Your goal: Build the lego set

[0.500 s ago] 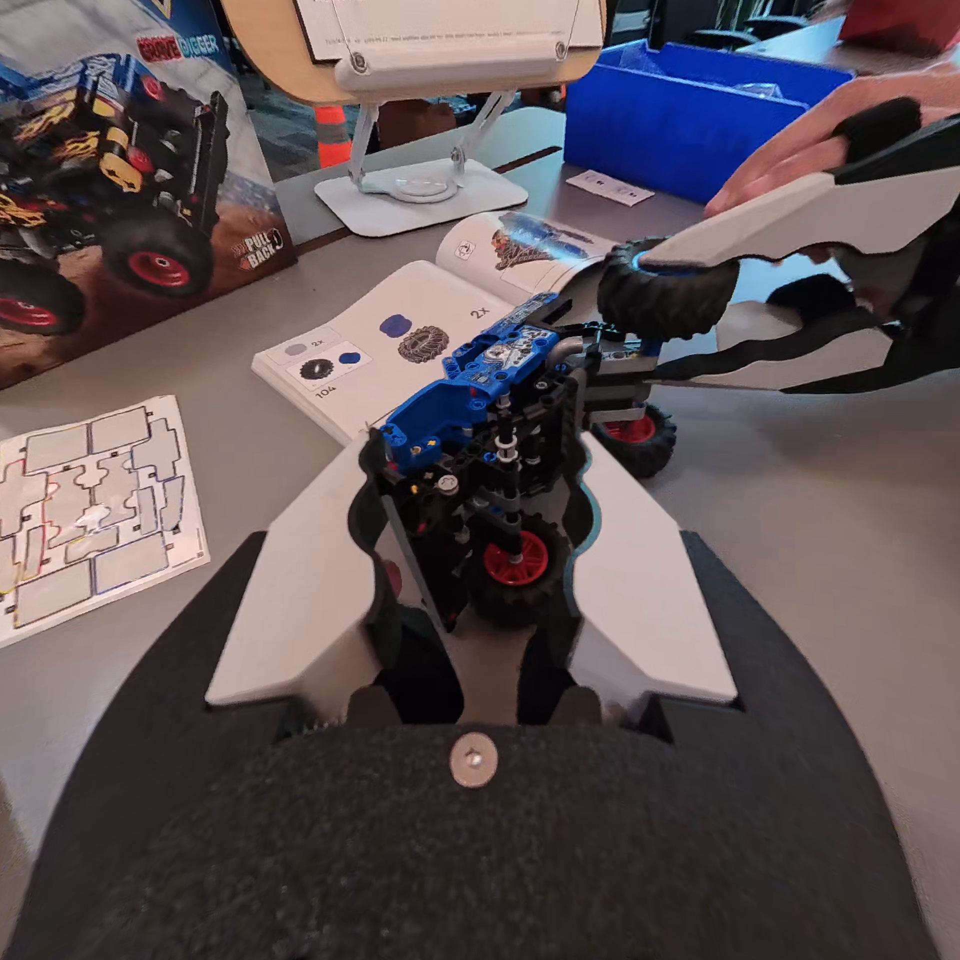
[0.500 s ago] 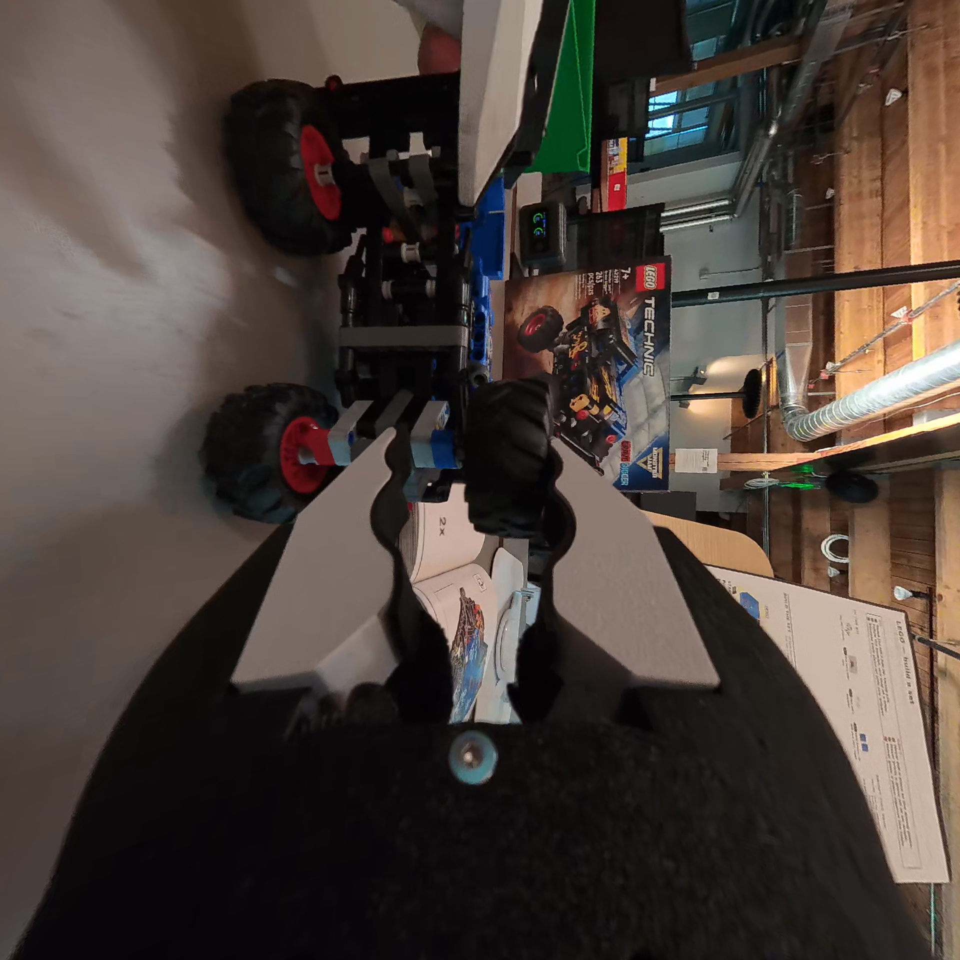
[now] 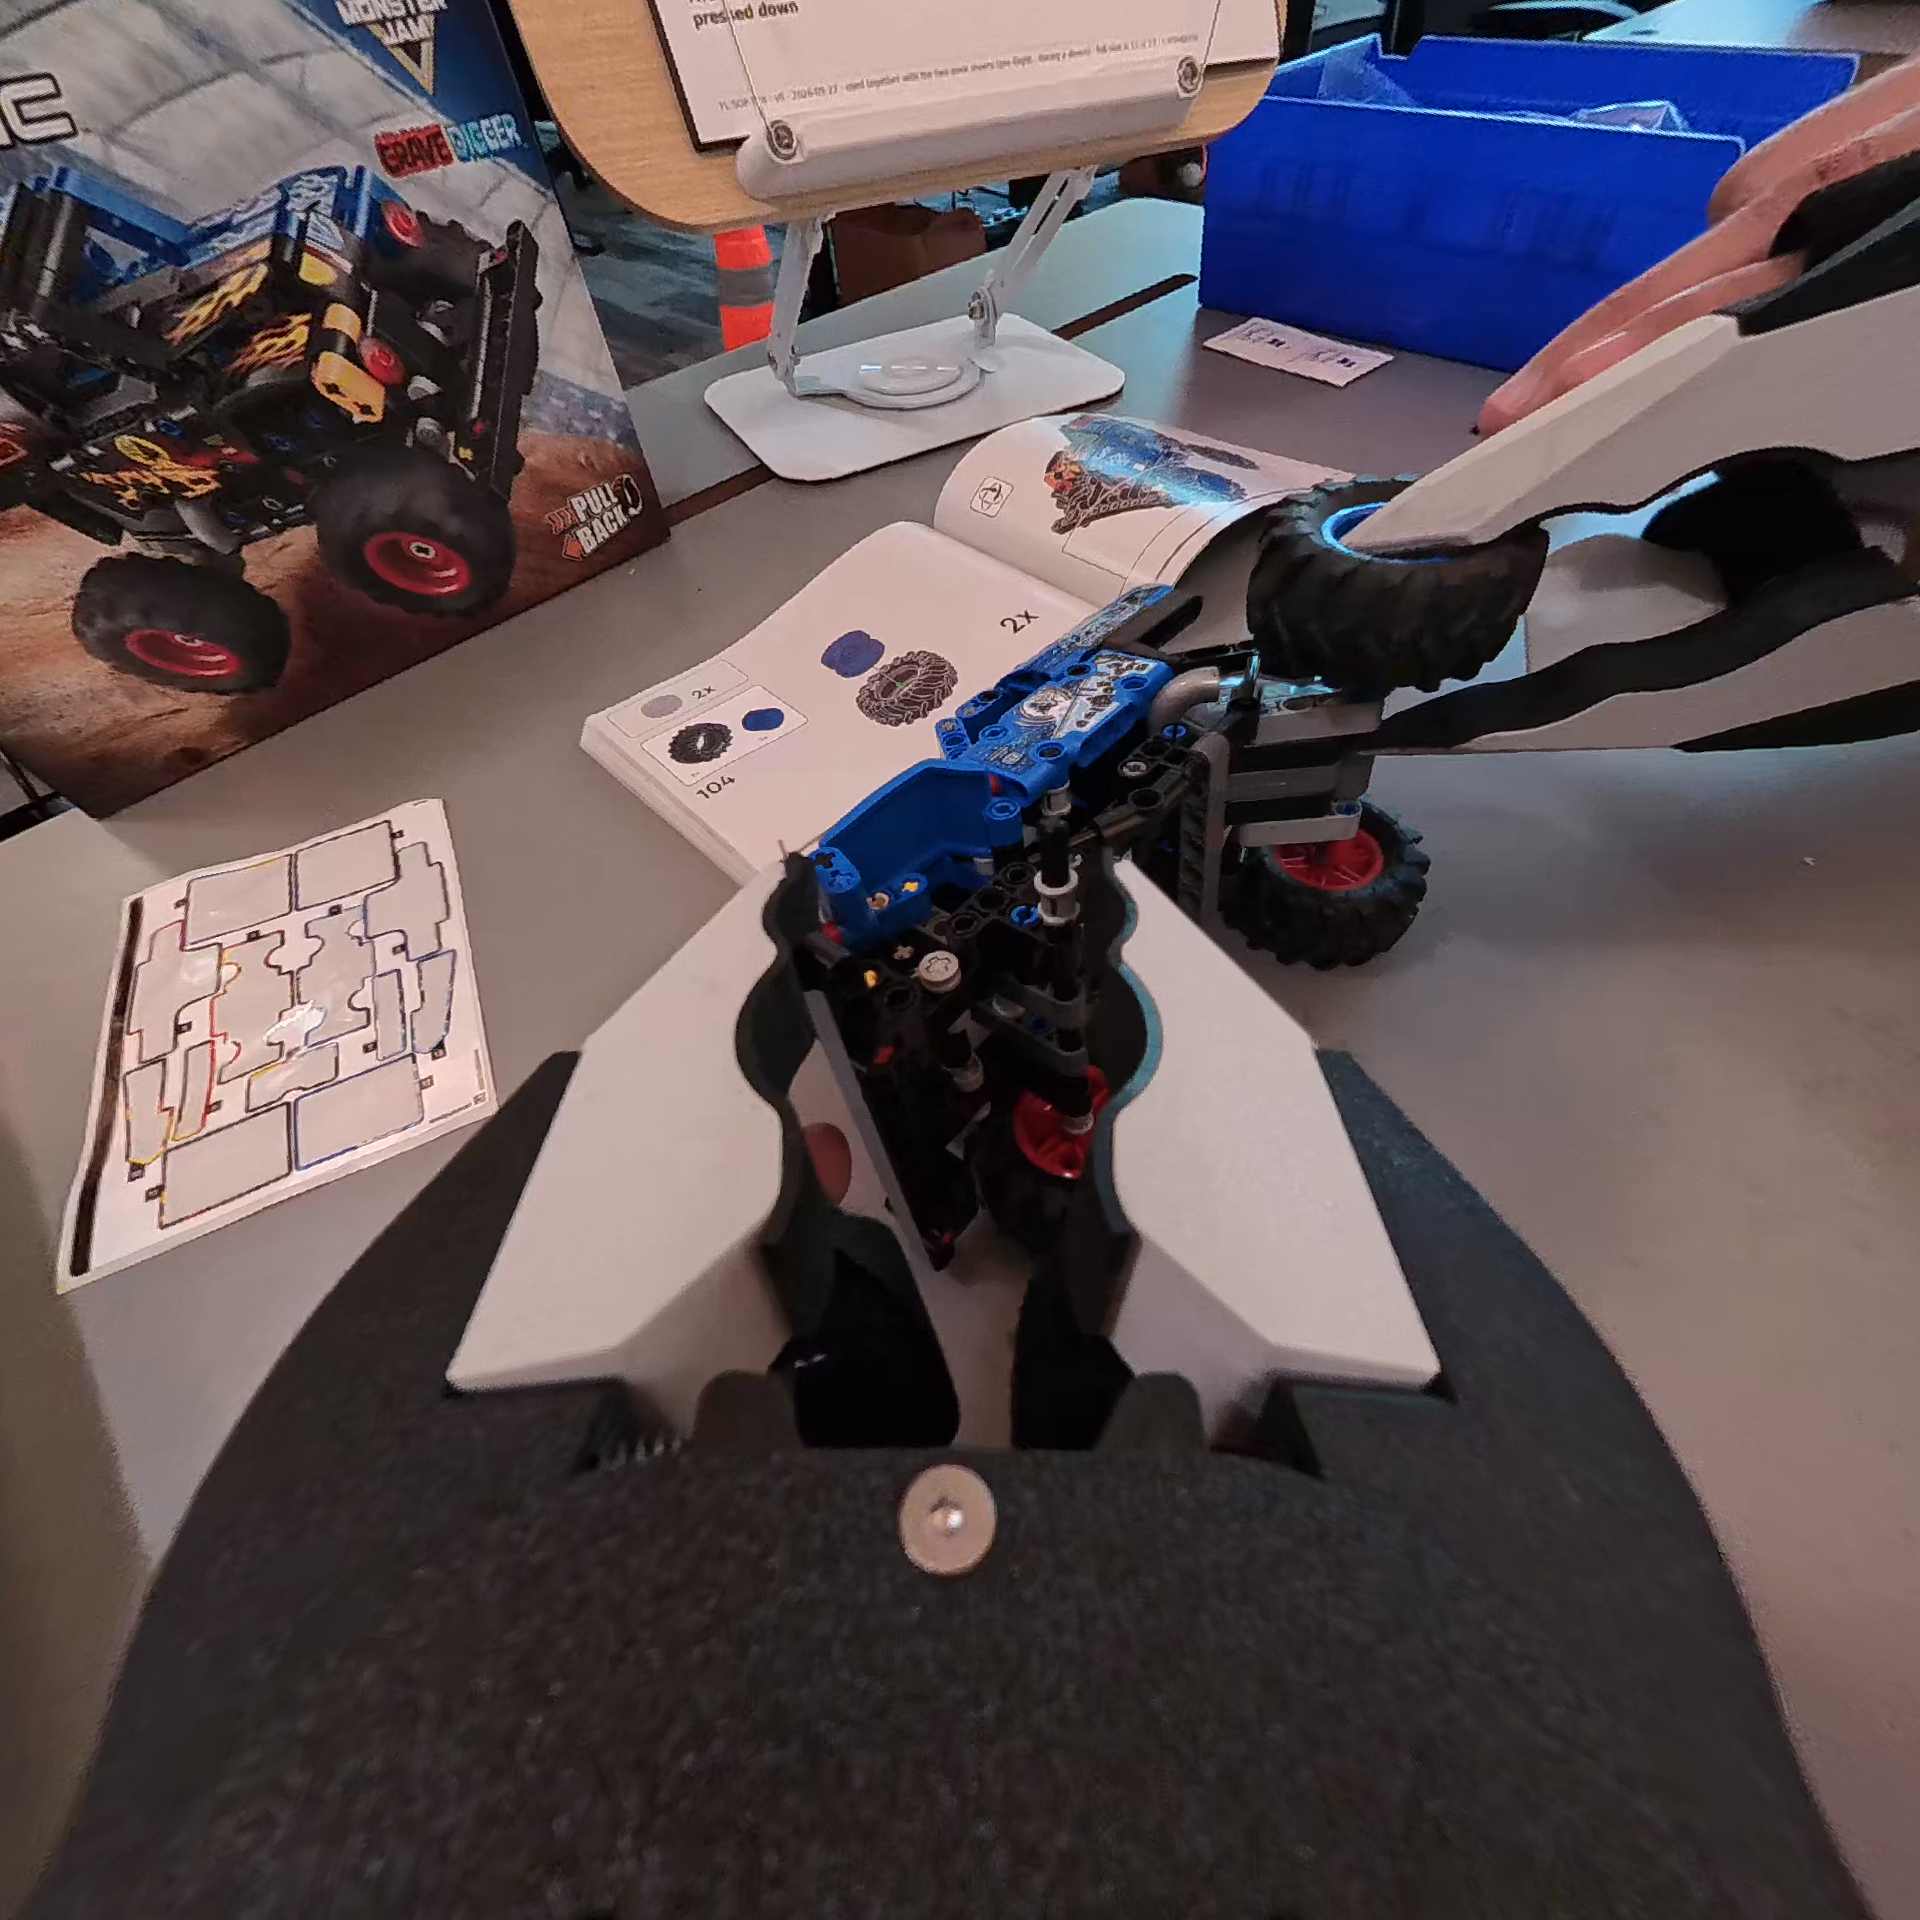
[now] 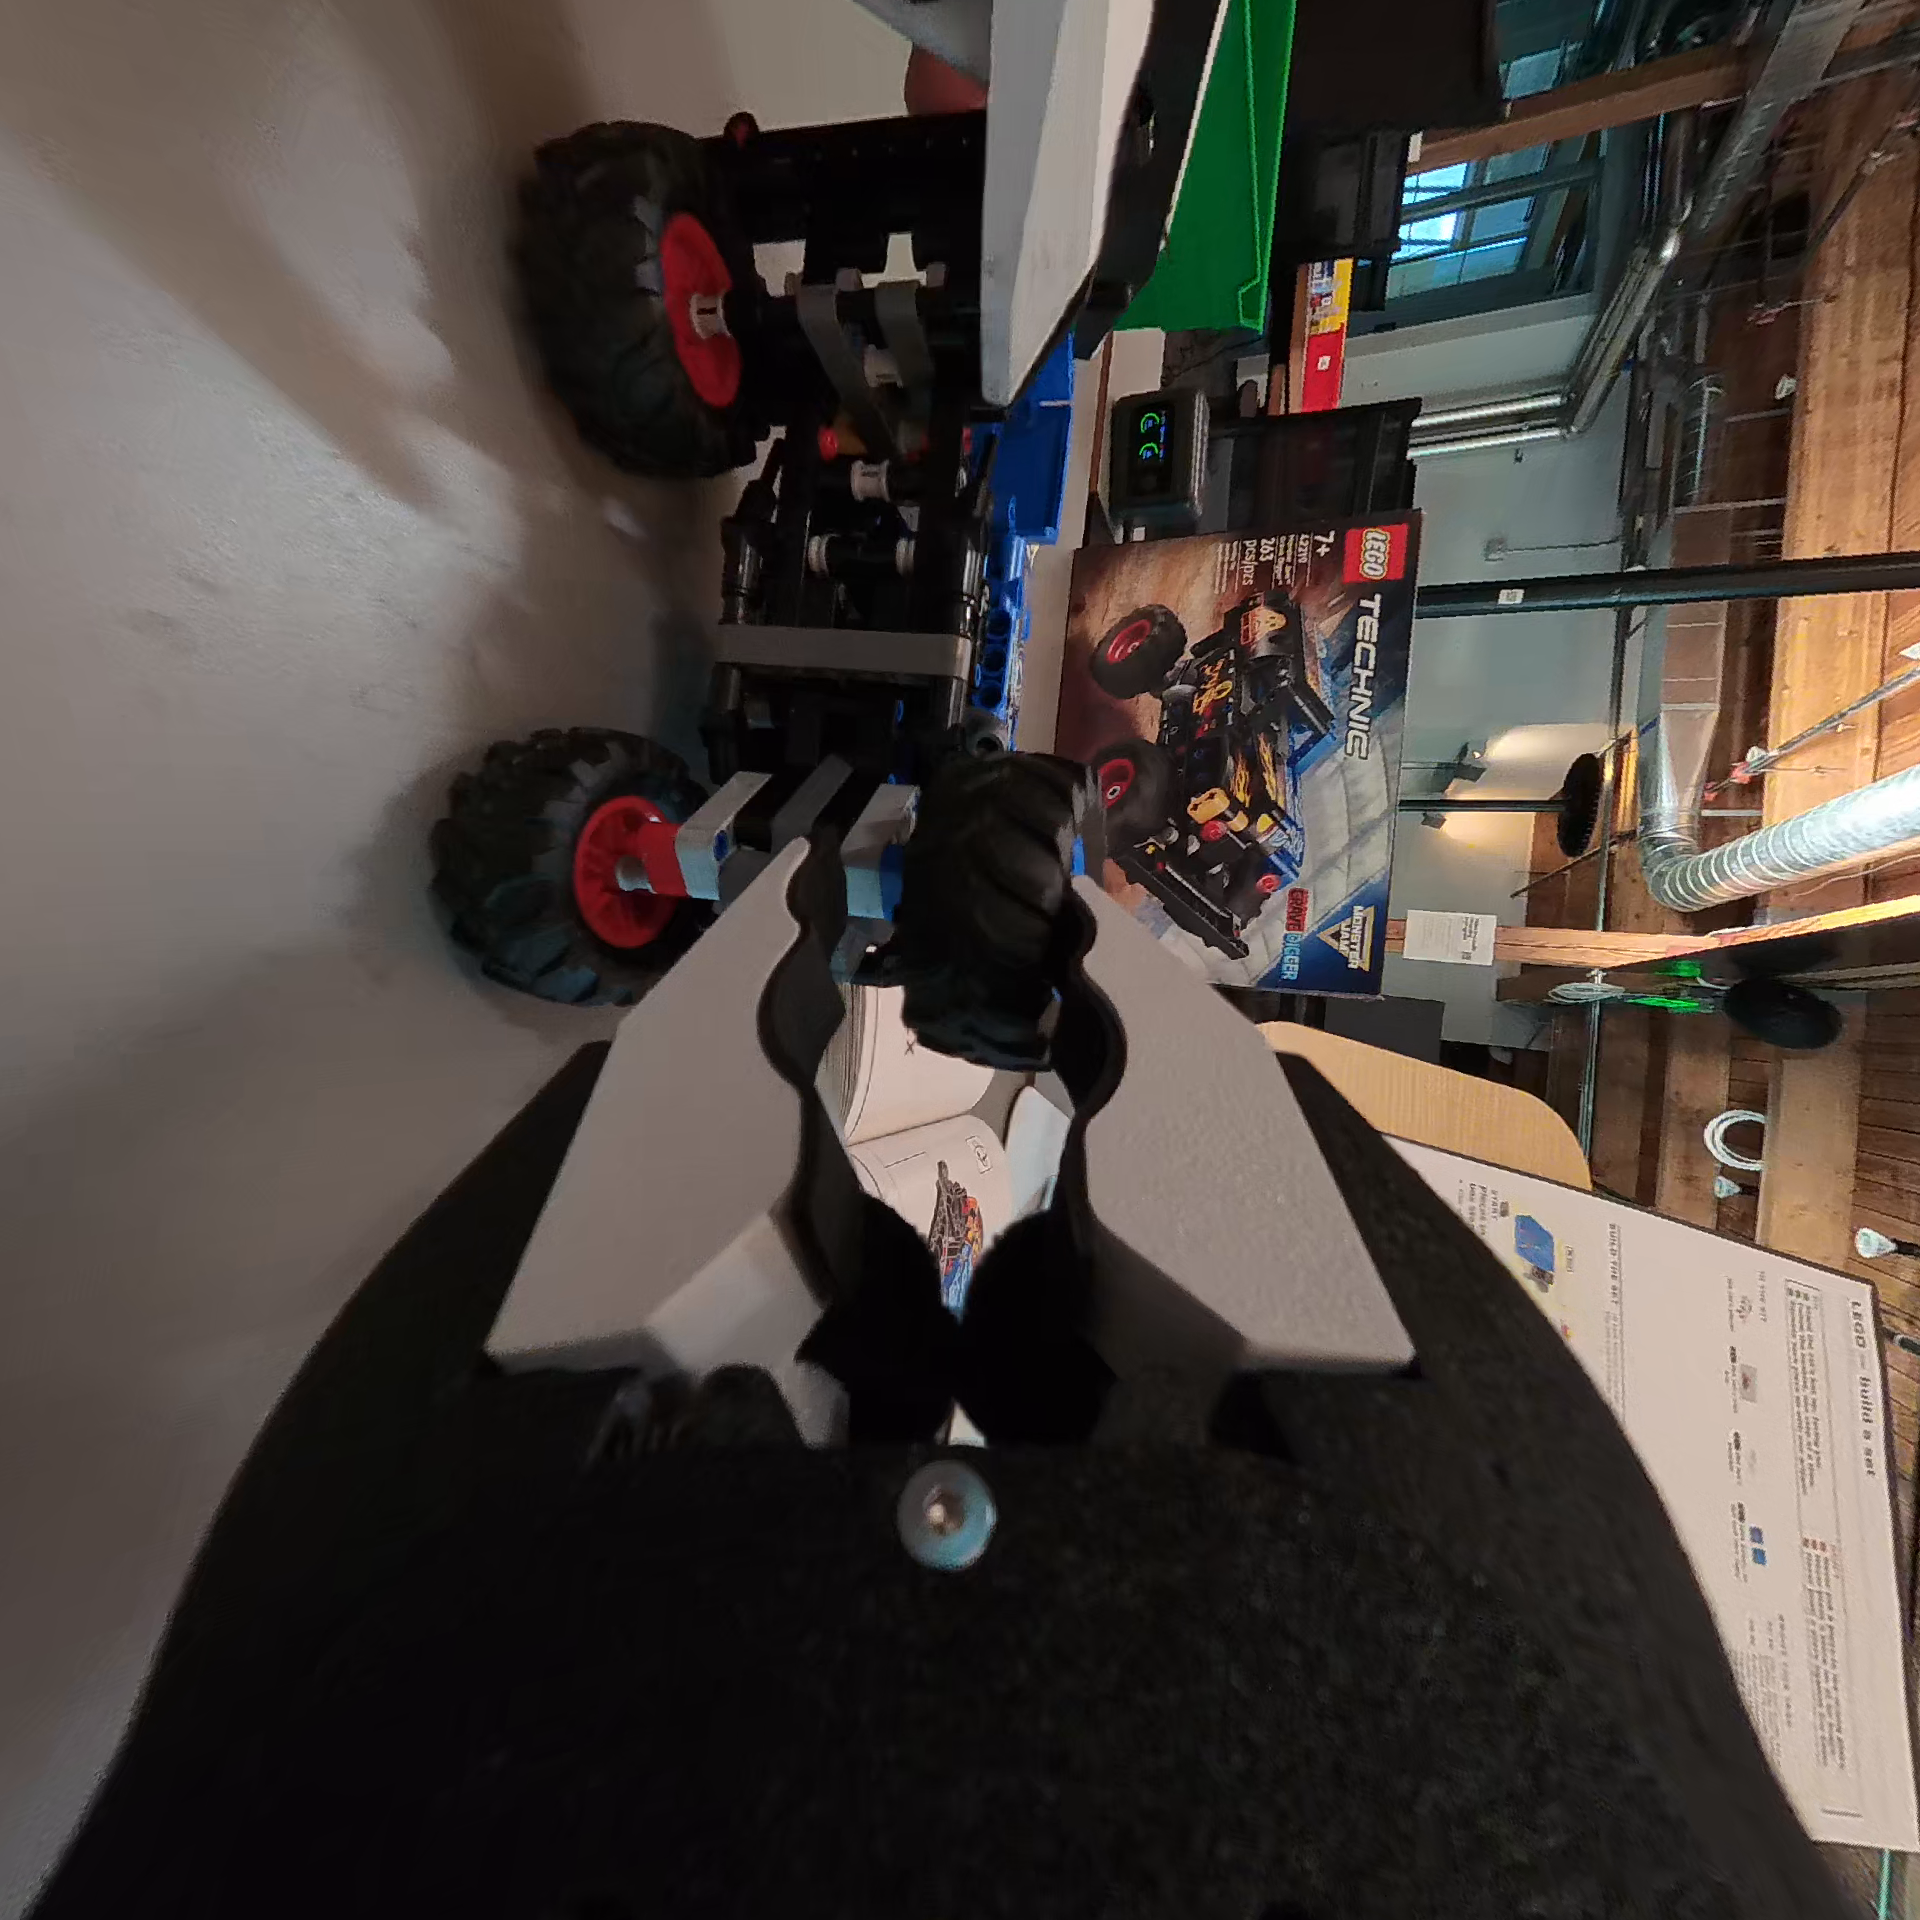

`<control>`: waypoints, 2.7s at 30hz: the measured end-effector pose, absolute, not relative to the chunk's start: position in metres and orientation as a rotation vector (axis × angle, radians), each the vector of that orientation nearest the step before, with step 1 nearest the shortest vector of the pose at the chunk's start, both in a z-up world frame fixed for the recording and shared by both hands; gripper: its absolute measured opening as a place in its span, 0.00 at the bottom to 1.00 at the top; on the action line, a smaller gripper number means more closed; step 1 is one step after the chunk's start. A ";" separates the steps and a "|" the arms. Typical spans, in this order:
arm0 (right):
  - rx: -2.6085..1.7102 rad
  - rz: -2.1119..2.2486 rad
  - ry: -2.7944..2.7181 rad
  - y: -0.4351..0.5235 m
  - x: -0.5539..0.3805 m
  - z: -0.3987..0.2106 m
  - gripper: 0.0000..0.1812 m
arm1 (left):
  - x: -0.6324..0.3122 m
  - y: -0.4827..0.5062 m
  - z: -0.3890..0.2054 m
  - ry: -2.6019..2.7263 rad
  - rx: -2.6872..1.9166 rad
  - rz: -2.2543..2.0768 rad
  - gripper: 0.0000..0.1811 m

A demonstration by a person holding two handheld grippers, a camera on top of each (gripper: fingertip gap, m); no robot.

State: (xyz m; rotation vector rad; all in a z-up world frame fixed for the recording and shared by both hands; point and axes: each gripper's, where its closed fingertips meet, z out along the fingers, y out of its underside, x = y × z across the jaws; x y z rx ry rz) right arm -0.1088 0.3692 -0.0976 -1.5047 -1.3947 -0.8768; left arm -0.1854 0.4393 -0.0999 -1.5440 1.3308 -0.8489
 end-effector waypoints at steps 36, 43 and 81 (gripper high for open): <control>-1.666 -0.518 -1.116 0.364 -0.068 -0.084 0.29 | -0.182 0.442 -0.118 1.434 -1.548 -0.686 0.35; -1.752 -0.281 -0.939 0.361 -0.060 -0.091 0.28 | -0.179 0.444 -0.123 1.444 -1.577 -0.699 0.34; -1.841 0.204 -0.838 0.369 -0.168 -0.085 0.31 | -0.187 0.407 -0.032 1.722 -1.985 -1.204 0.31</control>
